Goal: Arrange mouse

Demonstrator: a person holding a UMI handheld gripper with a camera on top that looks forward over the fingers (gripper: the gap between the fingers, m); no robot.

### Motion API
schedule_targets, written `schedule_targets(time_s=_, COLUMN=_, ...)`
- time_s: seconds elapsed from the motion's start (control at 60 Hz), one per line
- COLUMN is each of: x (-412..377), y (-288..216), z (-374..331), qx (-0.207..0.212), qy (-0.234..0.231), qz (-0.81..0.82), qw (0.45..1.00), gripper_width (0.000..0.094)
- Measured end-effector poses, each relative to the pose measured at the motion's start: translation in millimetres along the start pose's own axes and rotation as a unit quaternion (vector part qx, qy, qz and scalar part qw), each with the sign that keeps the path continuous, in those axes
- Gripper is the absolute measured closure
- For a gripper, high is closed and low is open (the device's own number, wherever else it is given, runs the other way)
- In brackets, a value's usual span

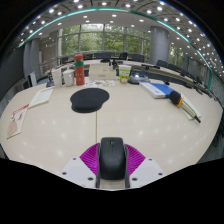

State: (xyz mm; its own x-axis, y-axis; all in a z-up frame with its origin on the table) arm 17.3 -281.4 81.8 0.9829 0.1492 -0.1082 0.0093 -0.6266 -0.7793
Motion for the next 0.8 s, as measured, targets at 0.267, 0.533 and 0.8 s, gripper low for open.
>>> schedule_targets(time_s=0.267, x=-8.6, y=-162.2, z=17.1, qx=0.092, qy=-0.022, qz=-0.022, qw=0.995, gripper_width=0.0621)
schedule_targets(time_s=0.533, x=-35.7, y=-254.2, z=157.5, qx=0.086, qy=-0.073, qz=-0.028, qw=0.993, gripper_width=0.0623)
schedule_targets(time_s=0.8, x=-42.0, y=-220.1, z=273.6, qx=0.0, qy=-0.084, qz=-0.014, qw=0.996, gripper_width=0.0616)
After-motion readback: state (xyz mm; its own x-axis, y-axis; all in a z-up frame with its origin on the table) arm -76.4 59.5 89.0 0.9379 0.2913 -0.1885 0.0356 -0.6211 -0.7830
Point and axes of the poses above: the point between the fingertips, and its own axes, seen from behind it with the camera up: x to the right, y down, z forward, the way the camera looks, the point moved 10 cm from there along -z, backward, against the way the camera looks, and after that the axes turned 14 degrees about -y, right-handed, at the moved point
